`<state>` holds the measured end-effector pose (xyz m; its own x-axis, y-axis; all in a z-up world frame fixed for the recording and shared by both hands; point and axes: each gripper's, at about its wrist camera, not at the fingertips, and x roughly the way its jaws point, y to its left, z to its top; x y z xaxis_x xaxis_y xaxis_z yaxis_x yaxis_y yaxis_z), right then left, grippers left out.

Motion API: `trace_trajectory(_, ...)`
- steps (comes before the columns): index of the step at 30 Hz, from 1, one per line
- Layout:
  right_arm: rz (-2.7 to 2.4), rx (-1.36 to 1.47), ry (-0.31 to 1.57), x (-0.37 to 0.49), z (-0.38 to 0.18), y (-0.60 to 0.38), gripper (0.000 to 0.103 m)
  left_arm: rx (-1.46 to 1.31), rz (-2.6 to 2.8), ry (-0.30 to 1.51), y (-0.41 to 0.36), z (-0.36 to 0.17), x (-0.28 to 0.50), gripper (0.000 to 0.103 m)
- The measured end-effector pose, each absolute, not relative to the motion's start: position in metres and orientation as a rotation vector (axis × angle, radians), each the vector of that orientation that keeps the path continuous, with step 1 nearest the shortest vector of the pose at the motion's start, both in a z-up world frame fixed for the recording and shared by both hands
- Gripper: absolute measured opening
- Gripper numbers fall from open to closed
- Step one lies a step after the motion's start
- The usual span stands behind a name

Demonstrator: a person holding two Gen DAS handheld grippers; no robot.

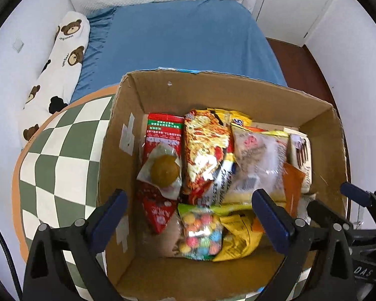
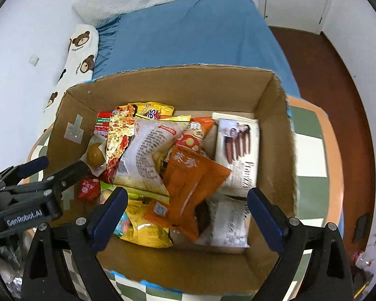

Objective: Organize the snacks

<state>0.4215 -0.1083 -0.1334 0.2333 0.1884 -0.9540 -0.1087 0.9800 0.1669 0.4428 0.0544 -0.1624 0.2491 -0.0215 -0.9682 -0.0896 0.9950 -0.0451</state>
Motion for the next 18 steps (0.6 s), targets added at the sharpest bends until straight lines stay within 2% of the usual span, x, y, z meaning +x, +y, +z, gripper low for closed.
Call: trace_trajectory(18, 0.177, 0.027, 1.042, 0.289, -0.04, -0.135, 0.098, -0.094, 0.075, 1.014, 0.042, -0.06, 0.306, 0.102)
